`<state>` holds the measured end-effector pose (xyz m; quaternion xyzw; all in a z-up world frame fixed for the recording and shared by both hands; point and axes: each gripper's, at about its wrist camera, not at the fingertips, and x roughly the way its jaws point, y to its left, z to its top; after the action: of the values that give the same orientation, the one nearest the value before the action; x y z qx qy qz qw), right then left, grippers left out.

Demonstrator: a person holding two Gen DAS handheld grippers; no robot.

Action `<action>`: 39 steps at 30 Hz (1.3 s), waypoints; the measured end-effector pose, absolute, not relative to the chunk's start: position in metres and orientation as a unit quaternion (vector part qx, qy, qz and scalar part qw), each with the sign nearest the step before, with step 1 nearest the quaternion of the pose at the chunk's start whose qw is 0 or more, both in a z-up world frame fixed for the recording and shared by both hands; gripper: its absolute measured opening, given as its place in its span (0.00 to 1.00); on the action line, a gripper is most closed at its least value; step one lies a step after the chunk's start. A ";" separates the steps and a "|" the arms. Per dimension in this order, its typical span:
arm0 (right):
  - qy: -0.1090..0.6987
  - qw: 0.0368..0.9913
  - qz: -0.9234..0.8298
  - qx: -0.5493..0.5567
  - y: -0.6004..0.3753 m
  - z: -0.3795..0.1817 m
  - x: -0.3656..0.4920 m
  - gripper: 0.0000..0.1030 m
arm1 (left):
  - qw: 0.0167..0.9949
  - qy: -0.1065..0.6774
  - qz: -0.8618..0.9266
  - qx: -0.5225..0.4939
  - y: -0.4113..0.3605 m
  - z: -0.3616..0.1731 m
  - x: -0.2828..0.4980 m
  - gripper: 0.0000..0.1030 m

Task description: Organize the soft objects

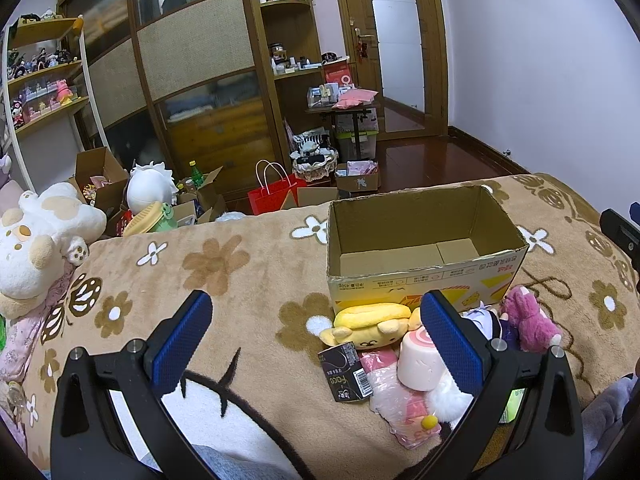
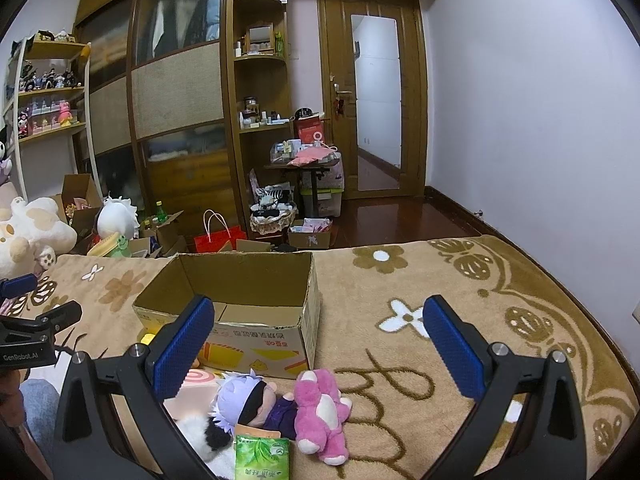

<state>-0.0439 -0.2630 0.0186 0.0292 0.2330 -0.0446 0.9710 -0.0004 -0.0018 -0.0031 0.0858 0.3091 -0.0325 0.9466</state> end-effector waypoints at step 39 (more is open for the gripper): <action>0.342 0.938 -0.007 0.050 -0.272 -0.024 0.003 1.00 | 0.902 0.430 -0.016 0.031 0.005 -0.035 0.071 1.00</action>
<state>0.0034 -0.2722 -0.0236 0.0498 0.3420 -0.0075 0.9383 0.0709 0.0053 -0.0351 0.0313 0.4302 -0.0164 0.9021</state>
